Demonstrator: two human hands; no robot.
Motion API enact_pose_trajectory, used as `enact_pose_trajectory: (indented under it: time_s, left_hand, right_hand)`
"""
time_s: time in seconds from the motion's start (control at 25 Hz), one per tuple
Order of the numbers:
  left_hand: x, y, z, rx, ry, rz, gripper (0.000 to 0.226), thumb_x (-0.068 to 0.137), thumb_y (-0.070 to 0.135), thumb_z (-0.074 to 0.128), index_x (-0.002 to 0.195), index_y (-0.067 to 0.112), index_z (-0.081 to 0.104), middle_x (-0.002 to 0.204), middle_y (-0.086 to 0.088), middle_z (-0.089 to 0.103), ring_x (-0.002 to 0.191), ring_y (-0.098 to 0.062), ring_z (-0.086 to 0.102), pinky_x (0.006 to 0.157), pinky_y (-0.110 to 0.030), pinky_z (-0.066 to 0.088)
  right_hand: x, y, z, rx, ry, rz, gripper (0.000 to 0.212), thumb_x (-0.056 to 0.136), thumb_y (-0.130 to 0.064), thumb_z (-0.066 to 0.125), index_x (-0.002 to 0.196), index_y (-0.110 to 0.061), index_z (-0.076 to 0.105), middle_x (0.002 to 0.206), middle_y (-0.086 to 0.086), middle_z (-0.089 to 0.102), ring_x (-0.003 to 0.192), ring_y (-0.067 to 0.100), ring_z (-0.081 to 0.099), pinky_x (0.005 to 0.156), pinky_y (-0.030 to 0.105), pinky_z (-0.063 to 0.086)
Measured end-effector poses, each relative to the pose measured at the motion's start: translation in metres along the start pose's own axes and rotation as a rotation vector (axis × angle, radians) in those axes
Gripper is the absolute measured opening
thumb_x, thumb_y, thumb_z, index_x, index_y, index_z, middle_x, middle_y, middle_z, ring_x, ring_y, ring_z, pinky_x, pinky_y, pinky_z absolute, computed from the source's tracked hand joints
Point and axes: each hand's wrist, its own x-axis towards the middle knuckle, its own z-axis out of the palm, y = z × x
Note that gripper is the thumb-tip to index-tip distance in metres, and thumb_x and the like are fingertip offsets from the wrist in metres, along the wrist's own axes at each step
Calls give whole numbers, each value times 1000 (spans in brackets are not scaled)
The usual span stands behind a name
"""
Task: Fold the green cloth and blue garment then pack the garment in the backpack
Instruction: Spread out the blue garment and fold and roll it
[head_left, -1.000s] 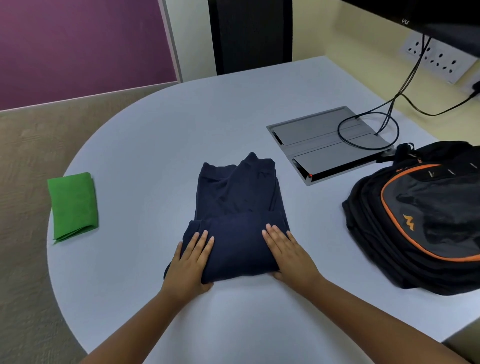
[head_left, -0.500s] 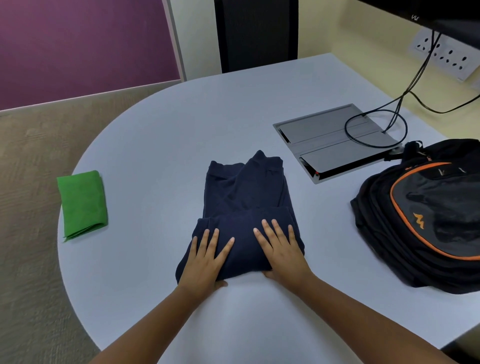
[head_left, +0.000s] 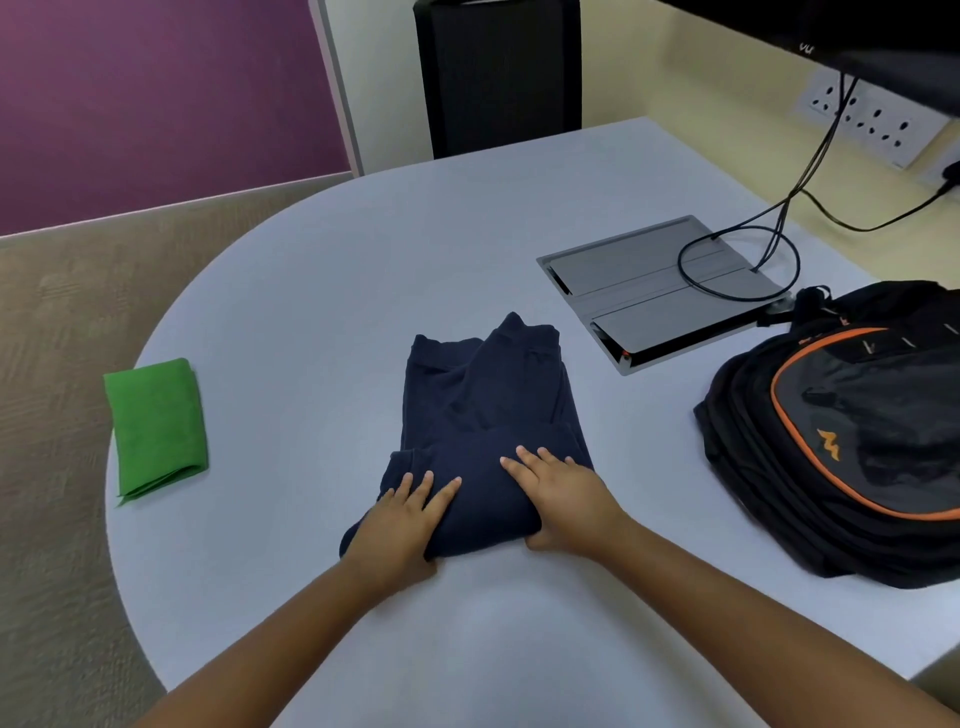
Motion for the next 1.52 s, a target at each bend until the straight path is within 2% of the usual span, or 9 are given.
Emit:
enact_pose_trajectory:
  time_s: [0.2, 0.44, 0.64, 0.8, 0.92, 1.08, 1.2, 1.36, 1.52]
  left_hand:
    - [-7, -25, -60, -243, -188, 101, 78, 71, 31, 63, 137, 45, 24, 113, 9, 58, 89, -12, 53, 74, -20, 40]
    - [8, -46, -88, -600, -698, 173, 62, 59, 39, 70, 116, 46, 47, 119, 16, 57, 111, -10, 57, 98, -35, 47]
    - [18, -59, -90, -658, -348, 46, 63, 65, 46, 73, 120, 49, 42, 131, 13, 49, 109, -5, 54, 93, -25, 42]
    - [21, -54, -61, -626, 196, -405, 92, 72, 57, 68, 146, 32, 20, 156, -3, 16, 138, -28, 28, 108, -48, 32]
    - [20, -32, -33, -968, 274, -443, 88, 81, 57, 57, 149, 22, 13, 155, -6, 23, 140, -26, 28, 112, -42, 28]
    - [14, -12, -23, -1156, 426, -638, 58, 88, 52, 51, 127, 10, 42, 118, -7, 60, 106, -28, 57, 83, -35, 45]
    - [8, -8, -29, -1047, 531, -650, 38, 92, 47, 45, 93, 9, 48, 77, -1, 58, 77, -26, 59, 60, -33, 43]
    - [0, -3, -53, -924, 688, -658, 36, 95, 39, 42, 80, 7, 45, 63, -3, 54, 59, -22, 51, 50, -29, 33]
    - [10, -3, -78, -798, 707, -617, 36, 94, 40, 45, 73, 11, 42, 60, 0, 51, 54, -15, 46, 47, -28, 30]
  right_hand:
    - [3, 1, -55, 37, -58, -60, 75, 61, -56, 69, 128, -33, 45, 109, -8, 65, 95, 17, 61, 79, 31, 50]
    - [10, 14, -61, 501, -635, 26, 46, 50, -67, 73, 89, -48, 60, 100, -15, 67, 92, 14, 67, 82, 44, 56]
    - [-2, 29, -63, 657, -472, 135, 53, 71, -61, 65, 120, -44, 51, 112, -17, 59, 102, 8, 58, 86, 27, 45]
    - [-12, 31, -41, 682, 198, 334, 56, 81, -64, 52, 132, -42, 39, 118, -16, 57, 107, 9, 54, 93, 31, 42]
    - [-23, 21, -17, 645, 526, 381, 57, 89, -62, 34, 136, -32, 40, 130, -12, 54, 119, 9, 49, 105, 34, 33]
    - [-40, 11, 6, 934, 624, 518, 71, 79, -71, 28, 136, -31, 39, 127, -17, 52, 115, 5, 49, 101, 33, 41]
    - [-46, 9, 10, 1129, 599, 513, 38, 83, -57, 54, 113, -33, 58, 107, -22, 62, 100, 3, 58, 87, 23, 48]
    - [-46, 19, -2, 1115, 614, 530, 7, 87, -32, 63, 87, -28, 68, 84, -16, 68, 84, 1, 62, 65, 6, 43]
    - [-35, 44, -14, 1160, 552, 590, 14, 89, -33, 61, 87, -23, 69, 87, -12, 68, 86, 6, 63, 71, 18, 47]
